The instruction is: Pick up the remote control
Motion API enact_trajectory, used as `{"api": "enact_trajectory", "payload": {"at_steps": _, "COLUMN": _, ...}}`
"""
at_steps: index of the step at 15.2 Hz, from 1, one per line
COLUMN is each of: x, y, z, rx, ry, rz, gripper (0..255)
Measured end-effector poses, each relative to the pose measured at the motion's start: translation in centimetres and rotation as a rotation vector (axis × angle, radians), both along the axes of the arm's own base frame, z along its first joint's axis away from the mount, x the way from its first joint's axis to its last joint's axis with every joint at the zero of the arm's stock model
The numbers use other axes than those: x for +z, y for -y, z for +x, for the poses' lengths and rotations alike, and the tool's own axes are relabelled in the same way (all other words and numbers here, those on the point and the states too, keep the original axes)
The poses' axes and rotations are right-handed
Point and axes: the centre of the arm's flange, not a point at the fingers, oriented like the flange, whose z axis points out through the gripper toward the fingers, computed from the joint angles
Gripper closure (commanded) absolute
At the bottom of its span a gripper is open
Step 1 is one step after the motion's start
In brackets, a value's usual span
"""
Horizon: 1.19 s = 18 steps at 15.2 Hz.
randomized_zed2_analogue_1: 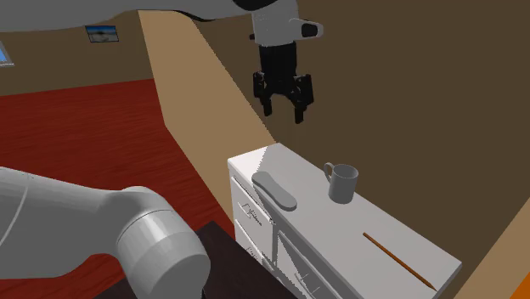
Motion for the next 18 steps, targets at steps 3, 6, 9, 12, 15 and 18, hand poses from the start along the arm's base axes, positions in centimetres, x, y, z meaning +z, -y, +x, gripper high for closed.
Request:
{"api": "enact_trajectory", "payload": {"at_steps": 3, "x": -1.6, "y": 0.0, "z": 0.8, "rx": 0.068, "ry": -0.008, "rz": 0.002, "gripper": 0}}
{"api": "enact_trajectory", "payload": {"at_steps": 6, "x": -4.8, "y": -0.4, "z": 2.5, "rx": 0.228, "ry": -0.024, "rz": 0.007, "gripper": 0}}
{"api": "enact_trajectory", "payload": {"at_steps": 9, "x": -8.3, "y": -0.8, "z": 3.9, "rx": 0.401, "ry": -0.04, "rz": 0.011, "gripper": 0}}
{"api": "enact_trajectory", "payload": {"at_steps": 12, "x": -11.8, "y": -1.7, "z": 5.5, "rx": 0.574, "ry": -0.057, "rz": 0.016, "gripper": 0}}
{"api": "enact_trajectory", "payload": {"at_steps": 15, "x": -15.4, "y": -2.9, "z": 7.1, "rx": 0.75, "ry": -0.074, "rz": 0.021, "gripper": 0}}
{"api": "enact_trajectory", "payload": {"at_steps": 18, "x": -19.0, "y": -4.1, "z": 7.7, "rx": 0.925, "ry": -0.091, "rz": 0.026, "gripper": 0}}
